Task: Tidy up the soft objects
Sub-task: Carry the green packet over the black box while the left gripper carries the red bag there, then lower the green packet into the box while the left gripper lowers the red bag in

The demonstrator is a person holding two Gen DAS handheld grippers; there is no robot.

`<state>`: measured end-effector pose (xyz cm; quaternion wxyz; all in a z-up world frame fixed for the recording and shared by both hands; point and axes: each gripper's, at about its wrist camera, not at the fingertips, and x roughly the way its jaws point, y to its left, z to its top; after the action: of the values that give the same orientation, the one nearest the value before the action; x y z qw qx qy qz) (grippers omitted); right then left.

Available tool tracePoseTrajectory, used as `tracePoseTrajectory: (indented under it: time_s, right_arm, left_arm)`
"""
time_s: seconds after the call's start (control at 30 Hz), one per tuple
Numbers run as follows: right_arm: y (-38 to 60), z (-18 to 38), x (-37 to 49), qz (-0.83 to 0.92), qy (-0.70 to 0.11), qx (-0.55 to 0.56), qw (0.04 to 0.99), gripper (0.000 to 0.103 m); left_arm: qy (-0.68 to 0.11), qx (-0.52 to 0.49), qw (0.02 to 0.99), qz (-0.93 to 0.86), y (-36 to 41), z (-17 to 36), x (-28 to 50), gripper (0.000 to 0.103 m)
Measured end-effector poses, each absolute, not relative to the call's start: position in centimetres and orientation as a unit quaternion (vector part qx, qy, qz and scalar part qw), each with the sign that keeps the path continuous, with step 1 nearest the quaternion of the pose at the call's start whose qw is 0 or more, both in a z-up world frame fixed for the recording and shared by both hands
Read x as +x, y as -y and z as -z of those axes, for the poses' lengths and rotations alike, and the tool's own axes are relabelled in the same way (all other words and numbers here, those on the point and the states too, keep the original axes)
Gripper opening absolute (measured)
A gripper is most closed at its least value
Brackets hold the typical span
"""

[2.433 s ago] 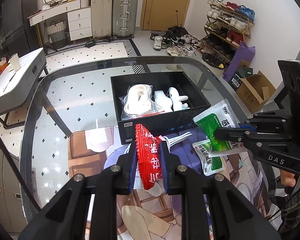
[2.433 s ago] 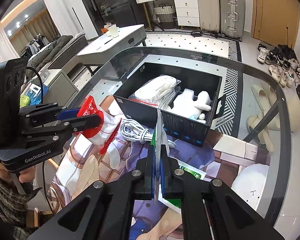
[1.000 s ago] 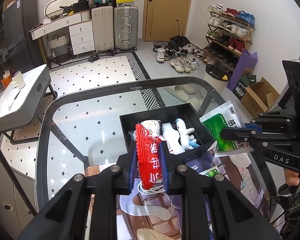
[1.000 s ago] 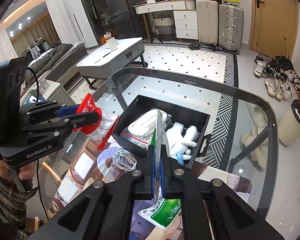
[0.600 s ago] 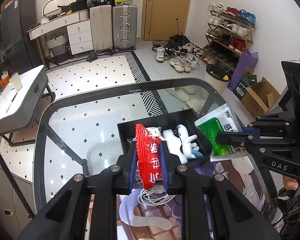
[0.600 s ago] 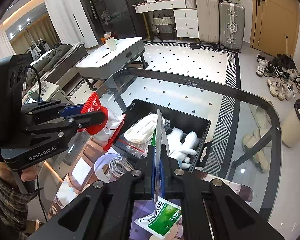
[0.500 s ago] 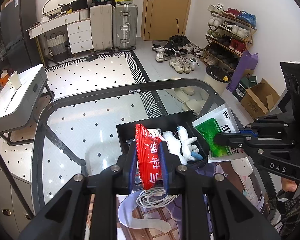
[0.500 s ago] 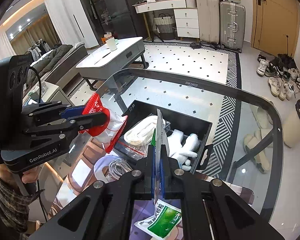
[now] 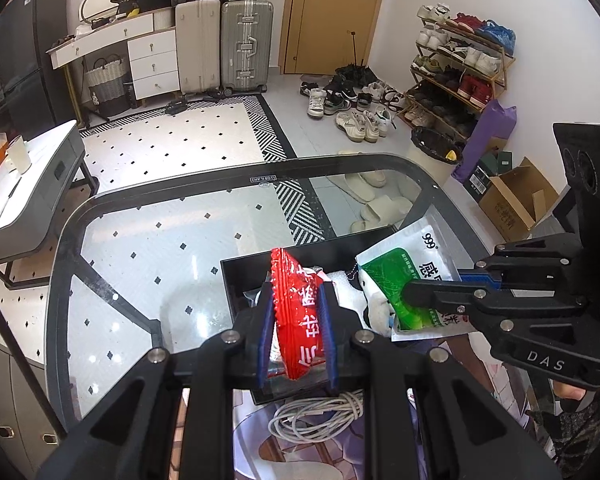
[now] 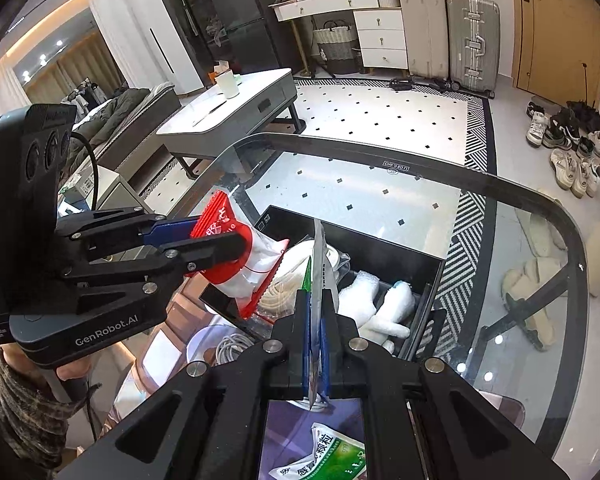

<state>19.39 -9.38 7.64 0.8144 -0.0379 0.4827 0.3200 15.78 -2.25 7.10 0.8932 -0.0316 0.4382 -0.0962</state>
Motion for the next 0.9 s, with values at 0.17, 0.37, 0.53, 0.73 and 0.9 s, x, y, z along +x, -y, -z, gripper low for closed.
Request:
tracePoseTrajectory:
  time_s: [0.17, 0.37, 0.53, 0.73, 0.9]
  right_arm:
    - [9.2, -6.5, 20.6, -0.327, -0.491, -0.021, 0.807, 0.004]
    - [9.1, -4.8, 22.0, -0.335, -0.505, -0.003, 0.795, 0.004]
    - [8.9, -2.9, 22.8, -0.328, -0.522, -0.003, 0.788, 0.004]
    - [9.3, -1.3, 23.7, -0.313, -0.533, -0.002, 0.786, 0.004]
    - [9.5, -0.5, 24.2, -0.284, -0.538, -0.034, 0.793, 0.005]
  left_arm:
    - [-0.446, -0.048, 0.888, 0.103, 1.9, -5.9, 16.8, 0.019]
    - [-0.46, -0.062, 0.879, 0.109, 1.8, -4.5, 17.7, 0.019]
    - [-0.469, -0.066, 0.874, 0.11, 2.1, -3.5, 17.9, 0.019]
    - [-0.478, -0.064, 0.869, 0.109, 2.7, -2.5, 18.3, 0.019]
    - [-0.482, -0.067, 0.867, 0.106, 2.5, -2.1, 18.6, 0.02]
